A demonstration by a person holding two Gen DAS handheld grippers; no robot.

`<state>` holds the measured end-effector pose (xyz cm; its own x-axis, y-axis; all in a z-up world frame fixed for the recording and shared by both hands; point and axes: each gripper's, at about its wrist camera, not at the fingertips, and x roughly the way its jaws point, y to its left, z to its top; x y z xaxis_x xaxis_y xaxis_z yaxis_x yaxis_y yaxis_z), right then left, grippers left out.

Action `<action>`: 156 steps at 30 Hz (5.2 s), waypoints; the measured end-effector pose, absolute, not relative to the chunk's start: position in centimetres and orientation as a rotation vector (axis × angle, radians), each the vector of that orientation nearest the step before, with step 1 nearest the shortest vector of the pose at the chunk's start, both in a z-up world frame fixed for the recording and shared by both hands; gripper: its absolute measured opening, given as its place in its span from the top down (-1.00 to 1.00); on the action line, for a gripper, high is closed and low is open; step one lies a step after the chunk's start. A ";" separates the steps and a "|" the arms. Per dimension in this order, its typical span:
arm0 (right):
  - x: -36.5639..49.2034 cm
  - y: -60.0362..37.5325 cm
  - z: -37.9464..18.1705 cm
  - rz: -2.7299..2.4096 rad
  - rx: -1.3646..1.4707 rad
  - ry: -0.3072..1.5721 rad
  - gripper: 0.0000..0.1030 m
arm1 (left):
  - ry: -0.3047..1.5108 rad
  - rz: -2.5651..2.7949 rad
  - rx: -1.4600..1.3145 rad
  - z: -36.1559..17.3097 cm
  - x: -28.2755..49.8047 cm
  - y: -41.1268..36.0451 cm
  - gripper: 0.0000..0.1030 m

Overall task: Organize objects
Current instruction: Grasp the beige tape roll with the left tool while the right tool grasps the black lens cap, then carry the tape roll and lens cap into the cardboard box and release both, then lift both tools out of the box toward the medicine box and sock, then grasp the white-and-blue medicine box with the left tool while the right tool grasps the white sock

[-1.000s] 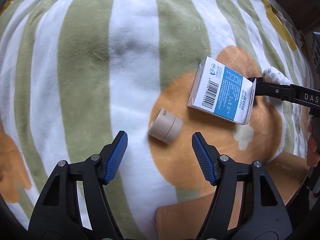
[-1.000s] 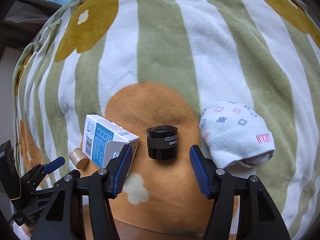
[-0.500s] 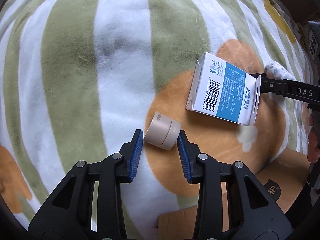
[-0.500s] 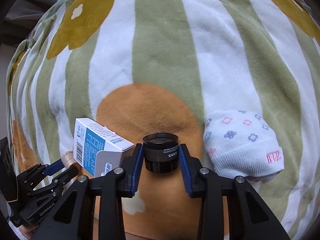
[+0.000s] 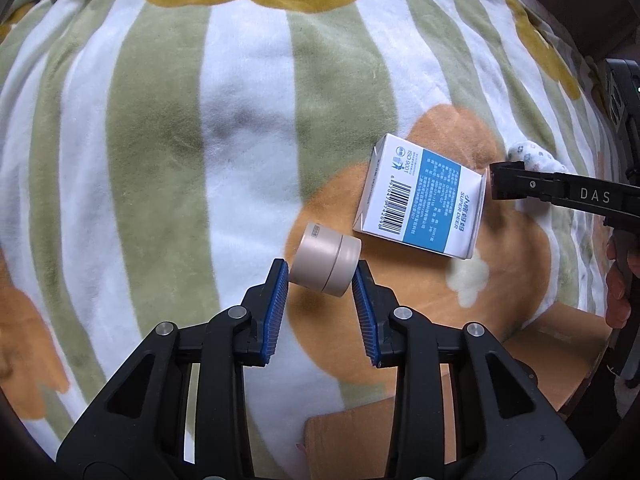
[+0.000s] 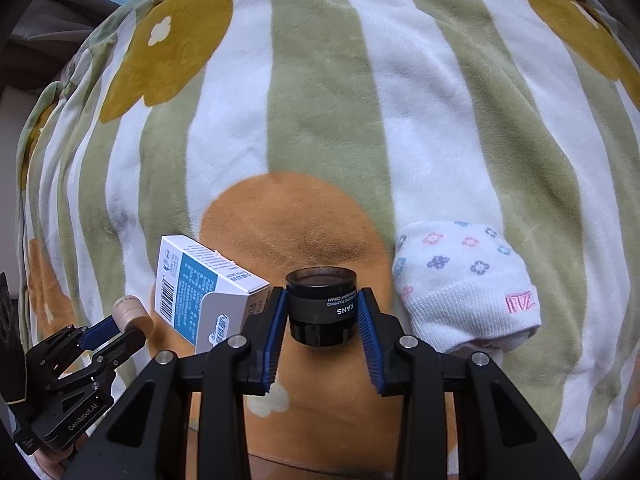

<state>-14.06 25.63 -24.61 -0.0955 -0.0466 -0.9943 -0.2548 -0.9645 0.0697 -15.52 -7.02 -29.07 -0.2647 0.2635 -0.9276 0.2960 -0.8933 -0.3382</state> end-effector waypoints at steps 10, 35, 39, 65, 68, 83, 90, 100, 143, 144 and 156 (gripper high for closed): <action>-12.6 25.0 -19.0 2.312 -1.942 0.362 0.36 | 0.718 -2.462 1.778 -23.2 -12.6 -7.8 0.42; -1.7 18.8 -9.3 2.485 -1.781 0.281 0.36 | 0.594 -2.664 1.645 -11.9 -2.3 -1.6 0.42; -0.1 18.5 -9.4 2.478 -1.791 0.257 0.37 | 0.590 -2.671 1.671 -11.9 -1.1 -0.6 0.42; 7.7 18.7 -19.1 2.307 -1.974 0.181 0.37 | 0.656 -2.582 1.933 -21.4 3.1 6.8 0.51; 8.1 18.9 -19.6 2.296 -1.985 0.193 0.37 | 0.638 -2.580 1.961 -21.9 3.1 7.5 0.51; 8.8 20.8 -18.7 2.301 -1.908 0.364 -0.52 | 0.447 -2.577 2.000 -21.6 3.9 8.9 -0.99; 9.0 20.7 -18.4 2.288 -1.914 0.334 -0.52 | 0.473 -2.566 2.001 -21.1 5.4 8.6 -0.99; 9.1 20.5 -17.0 2.294 -1.878 0.344 -0.52 | 0.468 -2.583 1.976 -19.1 6.2 7.8 -0.99; -3.5 24.4 -13.3 2.187 -1.679 0.235 -0.98 | 0.353 -2.622 1.875 -16.7 -10.6 1.7 -0.99; -3.8 24.9 -13.3 2.187 -1.672 0.248 -0.98 | 0.347 -2.619 1.882 -17.1 -11.1 1.8 -0.99; -8.9 28.6 -16.5 2.110 -1.700 0.184 -0.98 | 0.331 -2.583 1.986 -23.0 -17.4 2.2 -0.99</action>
